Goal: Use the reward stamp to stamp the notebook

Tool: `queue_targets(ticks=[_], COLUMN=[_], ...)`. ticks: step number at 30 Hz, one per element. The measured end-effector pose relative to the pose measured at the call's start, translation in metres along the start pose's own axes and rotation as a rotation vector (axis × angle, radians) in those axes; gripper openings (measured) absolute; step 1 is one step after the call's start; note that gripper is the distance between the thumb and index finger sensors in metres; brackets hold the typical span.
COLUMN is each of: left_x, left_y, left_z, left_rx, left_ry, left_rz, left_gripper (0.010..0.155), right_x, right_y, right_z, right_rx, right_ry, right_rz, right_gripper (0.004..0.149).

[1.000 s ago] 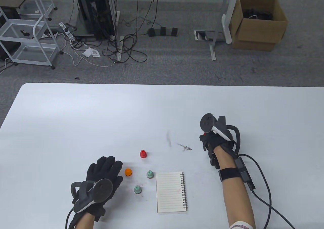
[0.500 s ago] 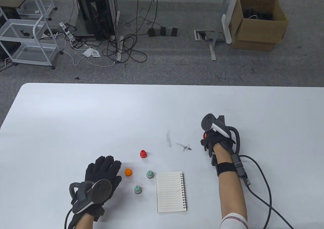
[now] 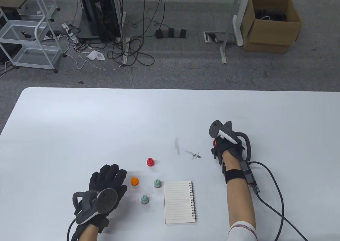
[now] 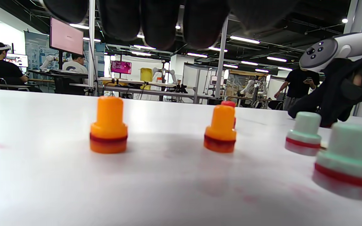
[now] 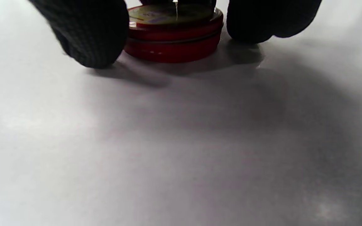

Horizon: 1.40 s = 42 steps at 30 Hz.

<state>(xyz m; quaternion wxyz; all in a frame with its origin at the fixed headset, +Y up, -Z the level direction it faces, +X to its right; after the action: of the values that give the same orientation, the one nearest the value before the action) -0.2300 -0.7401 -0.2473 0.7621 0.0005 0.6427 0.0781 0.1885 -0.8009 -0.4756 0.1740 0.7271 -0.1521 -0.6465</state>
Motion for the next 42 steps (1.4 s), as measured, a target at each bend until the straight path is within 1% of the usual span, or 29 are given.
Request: queue_targets(ticks=[4, 6, 10, 18, 21, 27, 29, 32, 33, 34, 38, 39, 40, 42], left_x=[-0.004, -0.003, -0.003, -0.006, -0.007, -0.006, -0.006, -0.006, -0.006, -0.006, -0.006, -0.006, -0.006, -0.006], left_y=[0.005, 0.005, 0.005, 0.012, 0.013, 0.011, 0.01, 0.009, 0.009, 0.009, 0.008, 0.008, 0.008, 0.008], left_z=[0.002, 0.002, 0.003, 0.012, 0.012, 0.01, 0.011, 0.012, 0.013, 0.013, 0.014, 0.014, 0.015, 0.014], left_rx=[0.008, -0.002, 0.019, 0.017, 0.01, 0.013, 0.011, 0.013, 0.014, 0.014, 0.017, 0.018, 0.019, 0.016], left_ry=[-0.004, -0.004, -0.005, -0.029, -0.033, -0.029, -0.033, -0.038, -0.04, -0.043, -0.049, -0.051, -0.052, -0.051], left_rz=[0.015, 0.016, 0.002, 0.019, 0.023, 0.016, 0.011, 0.008, 0.007, 0.009, 0.007, 0.005, 0.005, 0.013], left_gripper=[0.061, 0.061, 0.061, 0.061, 0.061, 0.061, 0.061, 0.061, 0.06, 0.061, 0.061, 0.061, 0.061, 0.061], right_x=[0.003, 0.005, 0.008, 0.014, 0.015, 0.009, 0.001, -0.016, -0.026, -0.029, -0.062, -0.074, -0.08, -0.099], right_y=[-0.002, -0.003, -0.004, -0.002, -0.002, -0.004, -0.008, -0.016, -0.022, -0.023, -0.037, -0.04, -0.041, -0.043], right_z=[0.0, 0.001, 0.002, 0.005, 0.005, -0.003, -0.003, 0.001, 0.003, 0.004, 0.008, 0.009, 0.01, 0.013], right_rx=[0.004, 0.003, -0.014, -0.008, 0.008, 0.045, 0.067, 0.099, 0.102, 0.103, 0.125, 0.129, 0.13, 0.119], right_ry=[0.004, 0.003, 0.003, 0.011, 0.004, -0.027, -0.057, -0.11, -0.144, -0.154, -0.236, -0.263, -0.274, -0.312], right_rz=[-0.009, 0.005, 0.023, 0.076, 0.068, -0.035, -0.077, -0.112, -0.138, -0.145, -0.214, -0.238, -0.247, -0.278], right_gripper=[0.074, 0.073, 0.075, 0.075, 0.074, 0.073, 0.073, 0.073, 0.073, 0.073, 0.073, 0.073, 0.073, 0.073])
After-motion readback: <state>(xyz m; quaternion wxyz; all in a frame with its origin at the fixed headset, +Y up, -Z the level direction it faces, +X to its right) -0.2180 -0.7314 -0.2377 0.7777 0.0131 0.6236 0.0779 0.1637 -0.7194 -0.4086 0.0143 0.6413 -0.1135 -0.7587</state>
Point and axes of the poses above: the tracker on the back of each hand, its own z axis roughly to the thumb side, its own x axis roughly from the wrist to the fingertips, y = z × x, the point moved 4 cm from there along x, roughly from the wrist to the fingertips, and after that the axes turned 1 degree about y, right-handed, at the moved point
